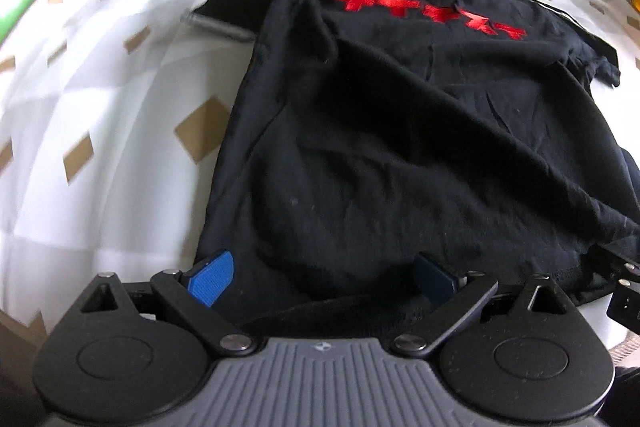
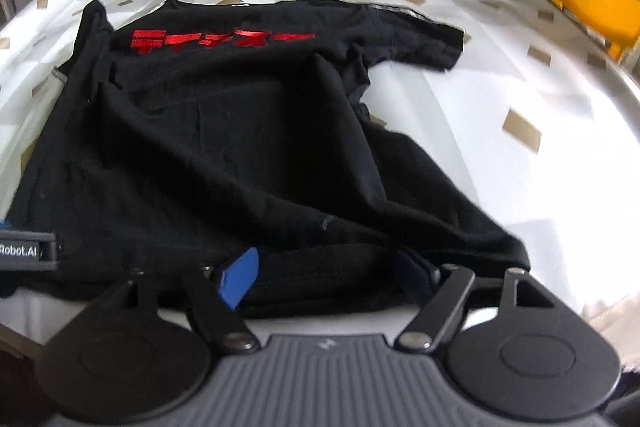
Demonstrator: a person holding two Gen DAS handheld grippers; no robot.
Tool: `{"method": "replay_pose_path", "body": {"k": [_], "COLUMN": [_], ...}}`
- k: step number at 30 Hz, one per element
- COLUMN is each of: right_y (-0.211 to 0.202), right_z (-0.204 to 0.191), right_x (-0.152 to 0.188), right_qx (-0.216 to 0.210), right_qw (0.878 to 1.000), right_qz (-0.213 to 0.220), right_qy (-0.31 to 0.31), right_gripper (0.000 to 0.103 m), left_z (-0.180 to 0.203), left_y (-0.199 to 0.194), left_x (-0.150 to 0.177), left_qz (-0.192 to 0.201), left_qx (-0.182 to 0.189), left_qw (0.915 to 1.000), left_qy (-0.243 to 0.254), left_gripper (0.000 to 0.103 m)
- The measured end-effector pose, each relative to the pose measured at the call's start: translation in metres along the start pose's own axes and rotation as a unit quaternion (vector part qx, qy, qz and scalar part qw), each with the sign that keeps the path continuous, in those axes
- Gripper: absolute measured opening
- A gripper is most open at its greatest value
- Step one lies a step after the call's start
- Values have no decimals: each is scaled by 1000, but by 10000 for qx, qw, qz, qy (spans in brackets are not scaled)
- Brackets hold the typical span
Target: Fold clothes
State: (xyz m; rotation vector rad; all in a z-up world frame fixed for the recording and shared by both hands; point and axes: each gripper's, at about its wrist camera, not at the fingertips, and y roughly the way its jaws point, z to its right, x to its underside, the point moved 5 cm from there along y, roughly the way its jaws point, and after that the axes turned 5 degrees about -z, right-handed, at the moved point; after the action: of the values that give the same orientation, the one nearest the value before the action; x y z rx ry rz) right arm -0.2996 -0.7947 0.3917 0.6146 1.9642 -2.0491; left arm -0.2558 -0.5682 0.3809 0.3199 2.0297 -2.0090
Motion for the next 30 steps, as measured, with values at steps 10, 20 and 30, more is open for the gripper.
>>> {"method": "replay_pose_path", "body": {"k": [10,20,30], "right_y": [-2,-4,-1], "right_z": [-3,-4,-5], "right_x": [5,11,13], "right_qx": [-30,-62,-37], "right_qw": [9999,9995,9984], "right_qz": [-143,-311,-546], "right_qy": [3,8,135], "right_gripper": [86,91,102], "left_z": [-8,-14,-17], "left_y": [-3,-6,-9], "left_x": [15,20,24], "left_qz": [-140,-322,-413], "left_qx": [-56,-79,-119], "left_qw": [9999,9994,9990], "left_qy": [-72,-107,-128], "left_gripper": [103,103,103]}}
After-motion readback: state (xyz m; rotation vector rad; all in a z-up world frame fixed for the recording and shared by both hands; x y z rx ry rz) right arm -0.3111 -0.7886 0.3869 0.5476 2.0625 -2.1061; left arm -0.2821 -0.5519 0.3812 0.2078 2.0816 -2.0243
